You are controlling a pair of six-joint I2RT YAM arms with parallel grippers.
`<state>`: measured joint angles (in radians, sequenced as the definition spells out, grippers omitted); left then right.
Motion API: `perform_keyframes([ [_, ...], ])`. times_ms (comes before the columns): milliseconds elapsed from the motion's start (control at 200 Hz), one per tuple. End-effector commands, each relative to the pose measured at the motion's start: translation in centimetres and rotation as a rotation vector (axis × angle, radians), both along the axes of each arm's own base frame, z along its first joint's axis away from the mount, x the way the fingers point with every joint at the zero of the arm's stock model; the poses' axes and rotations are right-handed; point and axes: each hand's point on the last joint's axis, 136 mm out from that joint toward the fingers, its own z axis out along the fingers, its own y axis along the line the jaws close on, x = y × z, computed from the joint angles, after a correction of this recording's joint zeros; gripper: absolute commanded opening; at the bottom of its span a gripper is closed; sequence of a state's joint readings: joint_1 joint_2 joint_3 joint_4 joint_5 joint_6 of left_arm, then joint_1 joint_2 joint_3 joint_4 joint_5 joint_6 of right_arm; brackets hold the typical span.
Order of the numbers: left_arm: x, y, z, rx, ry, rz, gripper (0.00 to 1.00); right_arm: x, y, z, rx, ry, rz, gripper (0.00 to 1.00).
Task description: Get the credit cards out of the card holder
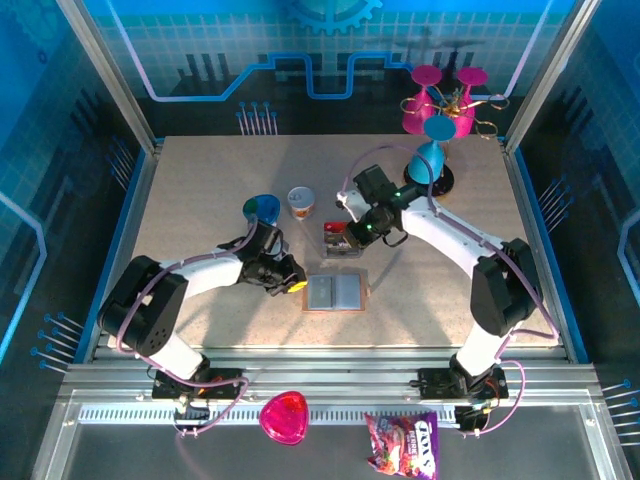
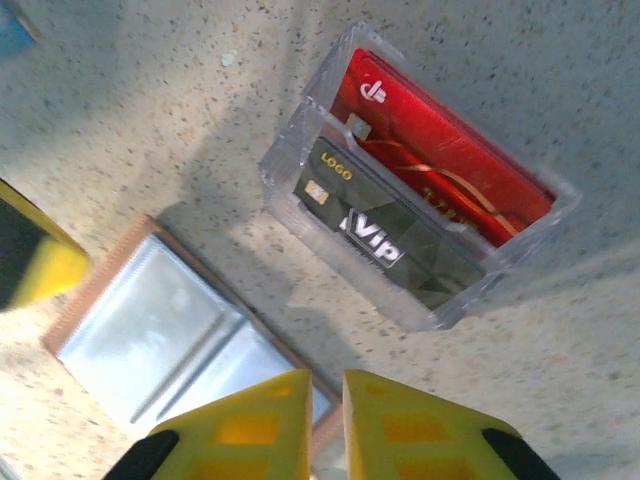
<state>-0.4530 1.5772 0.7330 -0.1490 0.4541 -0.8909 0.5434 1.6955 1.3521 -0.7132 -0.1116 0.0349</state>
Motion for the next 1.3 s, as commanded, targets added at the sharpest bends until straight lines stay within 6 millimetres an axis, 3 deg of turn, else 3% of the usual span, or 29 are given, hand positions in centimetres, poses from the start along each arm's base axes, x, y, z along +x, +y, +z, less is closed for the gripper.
perform_keyframes([
  [0, 0.2, -1.4, 0.5, -0.026, -0.001, -0.026, 0.13, -0.8, 1.8, 1.6, 0.181, 0.051, -0.139, 0.14],
  [345, -1.3, -1.2, -0.7, 0.021, 0.032, -0.026, 0.12, -5.5, 5.0, -0.5, 0.381, 0.338, -0.224, 0.10],
  [555, -2.1, -0.1, -1.3, 0.060, 0.041, -0.006, 0.10, -7.8, 6.4, -3.0, 0.360, 0.421, -0.243, 0.17],
  [830, -2.6, 0.2, -2.5, 0.080, 0.063, -0.007, 0.08, -9.1, 6.9, -6.2, 0.269, 0.507, -0.317, 0.23],
  [1296, -3.0, 0.6, -3.1, 0.092, 0.074, -0.007, 0.08, -10.0, 8.2, -8.7, 0.212, 0.571, -0.327, 0.33],
])
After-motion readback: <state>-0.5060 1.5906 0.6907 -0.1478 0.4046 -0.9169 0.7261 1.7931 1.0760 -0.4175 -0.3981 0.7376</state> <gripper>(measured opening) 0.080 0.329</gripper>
